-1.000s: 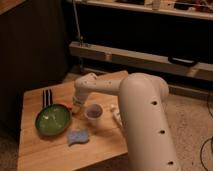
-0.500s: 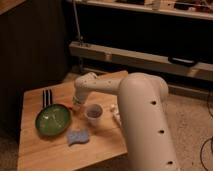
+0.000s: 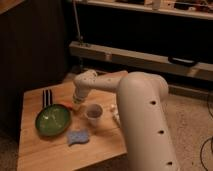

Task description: Place the pepper in the ceramic bowl

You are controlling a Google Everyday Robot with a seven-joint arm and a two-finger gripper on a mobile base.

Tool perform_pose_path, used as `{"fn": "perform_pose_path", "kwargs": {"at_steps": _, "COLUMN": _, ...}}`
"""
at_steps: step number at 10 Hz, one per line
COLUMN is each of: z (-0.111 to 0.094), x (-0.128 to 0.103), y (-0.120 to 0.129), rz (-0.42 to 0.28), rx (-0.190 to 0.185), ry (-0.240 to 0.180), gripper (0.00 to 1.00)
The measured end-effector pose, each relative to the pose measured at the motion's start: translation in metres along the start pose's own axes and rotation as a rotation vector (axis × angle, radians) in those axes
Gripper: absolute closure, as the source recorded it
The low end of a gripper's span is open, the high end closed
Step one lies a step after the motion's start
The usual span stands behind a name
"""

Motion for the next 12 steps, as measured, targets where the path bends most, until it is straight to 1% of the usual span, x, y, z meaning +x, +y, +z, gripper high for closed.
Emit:
{"fn": "perform_pose_path", "kwargs": {"at_steps": 1, "z": -0.016, "x": -0.006, "y": -0.007, "rz": 0.006, "rx": 0.014, "ry": 0.003, "gripper": 1.0}}
{"fn": "perform_pose_path", "kwargs": {"at_steps": 3, "z": -0.052, "x": -0.019, "y": -0.024, "rz": 0.025, "rx": 0.041, "ry": -0.01, "gripper": 1.0}}
{"fn": "perform_pose_path", "kwargs": {"at_steps": 4, "z": -0.064, "x": -0.025, "y": -0.028, "rz": 0.027, "rx": 0.045, "ry": -0.023, "gripper": 1.0}}
{"fn": "perform_pose_path", "kwargs": {"at_steps": 5, "z": -0.073, "x": -0.032, "y": -0.029, "rz": 0.02, "rx": 0.042, "ry": -0.038, "gripper": 1.0}}
{"fn": "perform_pose_path", "kwargs": {"at_steps": 7, "z": -0.081, "x": -0.043, "y": -0.014, "rz": 0.001, "rx": 0.004, "ry": -0.068, "gripper": 1.0}}
{"fn": "perform_pose_path", "kwargs": {"at_steps": 8, "z": -0.083, "x": -0.044, "y": 0.001, "rz": -0.002, "rx": -0.025, "ry": -0.079, "gripper": 1.0}}
{"fn": "perform_pose_path", "kwargs": {"at_steps": 10, "z": -0.089, "x": -0.047, "y": 0.043, "rz": -0.012, "rx": -0.103, "ry": -0.104, "gripper": 0.99}}
{"fn": "perform_pose_path", "kwargs": {"at_steps": 11, "z": -0.091, "x": -0.047, "y": 0.066, "rz": -0.022, "rx": -0.156, "ry": -0.109, "gripper": 0.91}}
{"fn": "perform_pose_path", "kwargs": {"at_steps": 12, "z": -0.093, "x": -0.047, "y": 0.082, "rz": -0.036, "rx": -0.192, "ry": -0.11, "gripper": 0.83}}
